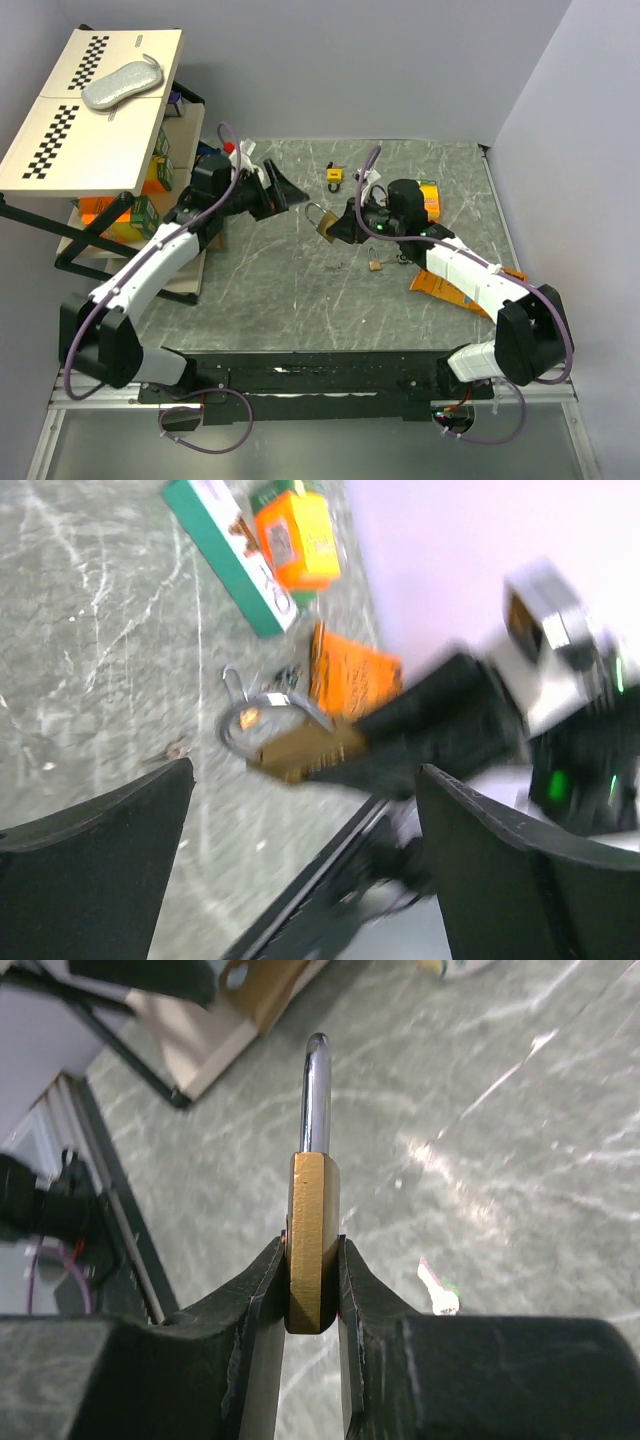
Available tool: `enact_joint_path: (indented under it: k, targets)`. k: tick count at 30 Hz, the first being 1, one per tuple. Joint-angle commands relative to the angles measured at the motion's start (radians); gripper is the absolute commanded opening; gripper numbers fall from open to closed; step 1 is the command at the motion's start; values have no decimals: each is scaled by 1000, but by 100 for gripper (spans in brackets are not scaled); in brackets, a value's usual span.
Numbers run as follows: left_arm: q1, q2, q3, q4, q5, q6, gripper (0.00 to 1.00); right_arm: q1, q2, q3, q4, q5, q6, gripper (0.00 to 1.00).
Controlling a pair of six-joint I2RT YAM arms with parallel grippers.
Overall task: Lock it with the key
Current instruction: Place the lock at the center of the board.
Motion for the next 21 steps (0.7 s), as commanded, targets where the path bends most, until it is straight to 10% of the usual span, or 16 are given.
enact_joint_path:
  k: [1,21]
  targets:
    - [-3,95,114,28,-125,-286,96,57,-69,84,177,129,58,0]
    - [-34,224,107,80,-64,-392,89,166,-4,141,286,284,84,0]
